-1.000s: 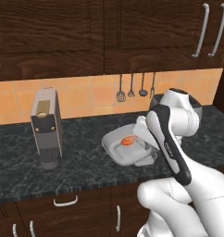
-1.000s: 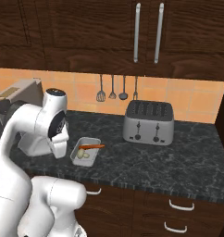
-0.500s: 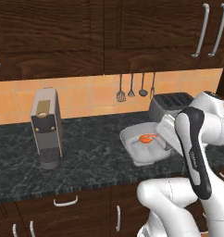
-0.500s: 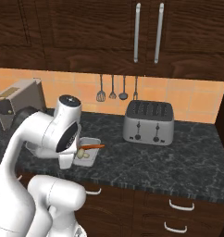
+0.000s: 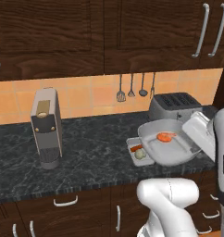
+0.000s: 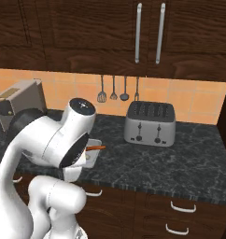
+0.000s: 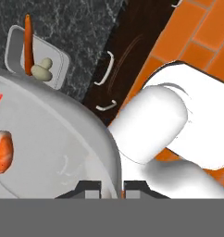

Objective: Take the meat container that has the shrimp and place it on the second highest rack of the freezer. Then take the vegetable container that has the mushroom and carrot and place it on the highest rack of the freezer.

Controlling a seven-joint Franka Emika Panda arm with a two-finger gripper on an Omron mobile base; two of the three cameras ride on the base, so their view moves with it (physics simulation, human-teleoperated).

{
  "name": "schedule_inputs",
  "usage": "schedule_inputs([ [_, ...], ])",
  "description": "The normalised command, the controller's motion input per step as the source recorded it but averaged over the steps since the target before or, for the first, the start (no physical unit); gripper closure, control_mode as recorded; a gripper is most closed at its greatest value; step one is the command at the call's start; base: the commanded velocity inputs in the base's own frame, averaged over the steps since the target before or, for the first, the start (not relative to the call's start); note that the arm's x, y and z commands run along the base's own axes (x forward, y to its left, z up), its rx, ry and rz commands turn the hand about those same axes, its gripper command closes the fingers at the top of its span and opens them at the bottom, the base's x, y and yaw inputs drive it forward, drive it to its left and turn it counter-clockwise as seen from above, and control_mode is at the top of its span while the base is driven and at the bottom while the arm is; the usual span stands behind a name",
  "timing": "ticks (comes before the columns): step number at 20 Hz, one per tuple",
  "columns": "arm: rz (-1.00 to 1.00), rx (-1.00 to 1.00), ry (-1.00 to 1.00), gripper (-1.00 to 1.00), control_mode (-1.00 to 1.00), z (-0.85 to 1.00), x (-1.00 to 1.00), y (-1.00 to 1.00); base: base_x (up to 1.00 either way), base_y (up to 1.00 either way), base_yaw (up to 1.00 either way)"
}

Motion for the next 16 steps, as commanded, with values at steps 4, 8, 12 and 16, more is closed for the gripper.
schedule_inputs([
  [4, -0.03, 0.03, -0.11, 1.0, -1.0, 0.2, -0.81, -0.27, 0.0, 0.0, 0.0],
  [8, -0.04, 0.01, -0.14, 1.0, -1.0, 0.08, -0.18, -0.02, 0.0, 0.0, 0.0],
  [12, -0.12, 0.0, -0.1, 1.0, -1.0, 0.0, 0.32, 0.0, 0.0, 0.0, 0.0],
  [16, -0.04, 0.02, -0.07, 1.0, -1.0, 0.0, -0.04, -0.01, 0.0, 0.0, 0.0],
])
